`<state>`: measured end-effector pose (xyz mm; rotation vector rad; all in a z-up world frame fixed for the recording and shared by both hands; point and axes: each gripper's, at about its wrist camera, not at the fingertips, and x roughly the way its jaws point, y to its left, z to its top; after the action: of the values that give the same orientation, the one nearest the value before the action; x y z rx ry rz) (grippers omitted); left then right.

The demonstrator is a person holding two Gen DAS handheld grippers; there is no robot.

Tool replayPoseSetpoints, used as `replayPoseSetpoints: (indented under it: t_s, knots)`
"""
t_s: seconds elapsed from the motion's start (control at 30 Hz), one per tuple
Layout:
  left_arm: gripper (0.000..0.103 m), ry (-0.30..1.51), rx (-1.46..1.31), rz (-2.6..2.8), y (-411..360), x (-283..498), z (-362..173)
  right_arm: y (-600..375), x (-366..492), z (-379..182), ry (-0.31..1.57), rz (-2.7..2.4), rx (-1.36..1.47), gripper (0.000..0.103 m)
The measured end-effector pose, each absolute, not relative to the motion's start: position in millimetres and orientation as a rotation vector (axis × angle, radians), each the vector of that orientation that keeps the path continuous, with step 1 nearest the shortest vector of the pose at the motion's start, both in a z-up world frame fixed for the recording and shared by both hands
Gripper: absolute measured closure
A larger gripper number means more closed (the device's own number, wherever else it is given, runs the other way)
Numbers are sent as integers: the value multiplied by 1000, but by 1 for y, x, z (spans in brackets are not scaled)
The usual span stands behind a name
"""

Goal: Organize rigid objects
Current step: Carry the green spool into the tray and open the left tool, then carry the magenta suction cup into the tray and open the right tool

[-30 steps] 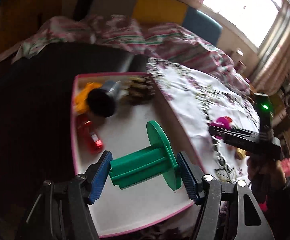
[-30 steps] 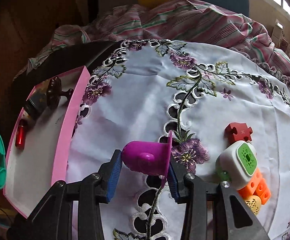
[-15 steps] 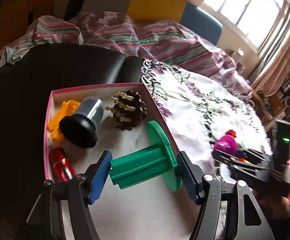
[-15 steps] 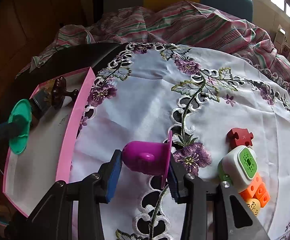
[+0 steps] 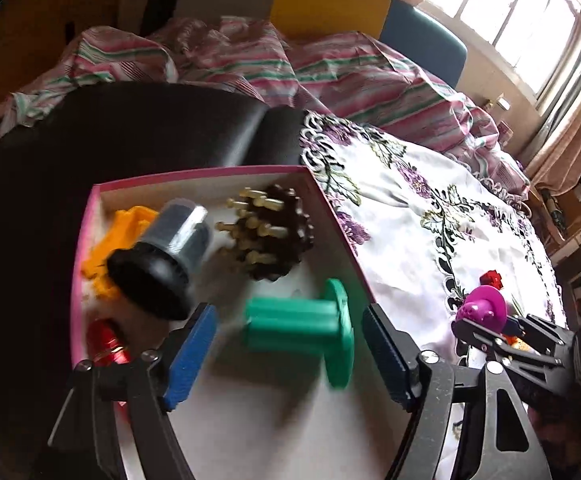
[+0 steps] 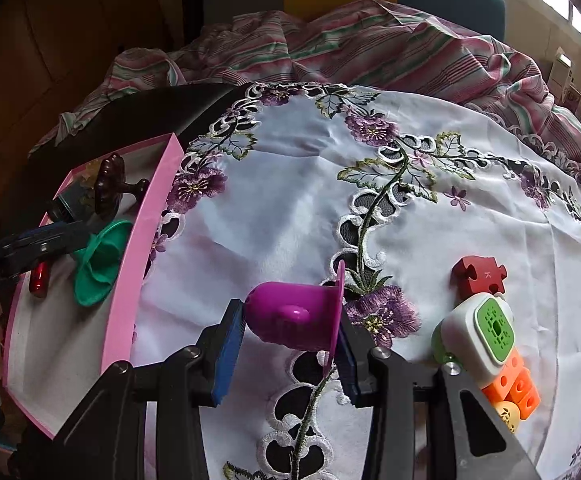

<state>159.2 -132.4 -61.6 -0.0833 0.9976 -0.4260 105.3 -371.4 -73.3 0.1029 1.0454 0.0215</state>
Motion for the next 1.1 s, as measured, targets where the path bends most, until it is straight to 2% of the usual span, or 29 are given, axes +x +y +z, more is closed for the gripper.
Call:
replayPoseSetpoints:
  t_s: [0.53,1.1]
  knots:
    - [26,912,-20,-290,-81,80,-38,-364,105,-78,1062,11,52,61]
    - [26,892,18,-228,-68,61,-35,-363,104,-80,1061,8,41,61]
